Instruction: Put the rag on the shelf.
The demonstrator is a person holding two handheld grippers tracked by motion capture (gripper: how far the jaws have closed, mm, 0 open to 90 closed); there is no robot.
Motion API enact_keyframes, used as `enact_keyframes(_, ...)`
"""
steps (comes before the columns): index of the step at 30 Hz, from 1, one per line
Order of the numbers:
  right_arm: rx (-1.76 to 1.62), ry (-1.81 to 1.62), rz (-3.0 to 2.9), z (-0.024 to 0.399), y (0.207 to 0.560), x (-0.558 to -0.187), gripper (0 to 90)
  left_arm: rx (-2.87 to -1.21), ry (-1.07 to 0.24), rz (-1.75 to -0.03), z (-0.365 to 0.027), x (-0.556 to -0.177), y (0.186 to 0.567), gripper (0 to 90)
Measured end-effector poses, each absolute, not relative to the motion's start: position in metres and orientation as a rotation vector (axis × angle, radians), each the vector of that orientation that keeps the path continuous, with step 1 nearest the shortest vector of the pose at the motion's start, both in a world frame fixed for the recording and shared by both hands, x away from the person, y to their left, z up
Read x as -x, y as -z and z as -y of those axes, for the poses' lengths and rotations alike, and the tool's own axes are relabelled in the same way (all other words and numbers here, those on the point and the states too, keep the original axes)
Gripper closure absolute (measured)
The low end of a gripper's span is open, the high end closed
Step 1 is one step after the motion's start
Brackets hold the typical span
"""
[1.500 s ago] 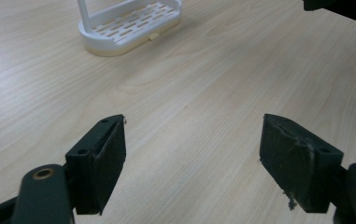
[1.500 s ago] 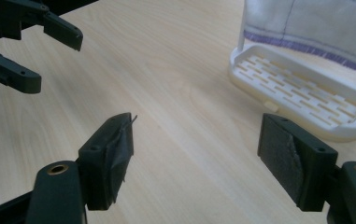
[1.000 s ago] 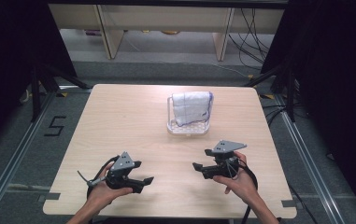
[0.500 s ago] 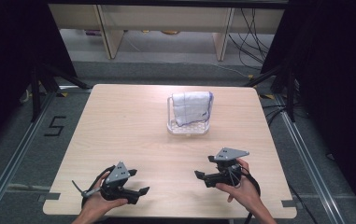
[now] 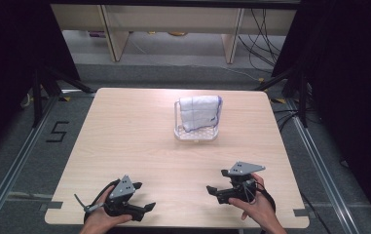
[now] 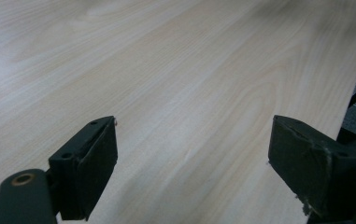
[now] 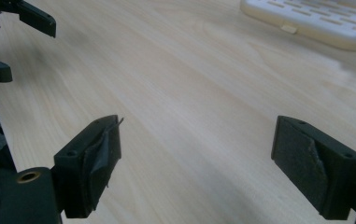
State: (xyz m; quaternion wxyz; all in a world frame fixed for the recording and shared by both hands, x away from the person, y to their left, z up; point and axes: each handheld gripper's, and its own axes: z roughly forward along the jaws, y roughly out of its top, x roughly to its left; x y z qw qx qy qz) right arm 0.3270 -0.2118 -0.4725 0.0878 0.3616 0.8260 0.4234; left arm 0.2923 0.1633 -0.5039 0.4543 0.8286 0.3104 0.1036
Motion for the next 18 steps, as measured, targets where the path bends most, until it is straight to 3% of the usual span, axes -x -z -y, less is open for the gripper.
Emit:
enact_keyframes(6,-1.098,-1.256,-2.496,0.214,0.479,-0.316,16.2,-2.012,-0.24,-0.771,-0.167,-0.283,0.503,15.4)
enact_keyframes(18,-1.064,-1.151,-2.538,0.22,0.488,-0.293,16.3,-2.114,-0.269,-0.769,-0.172,-0.267,0.508,15.4)
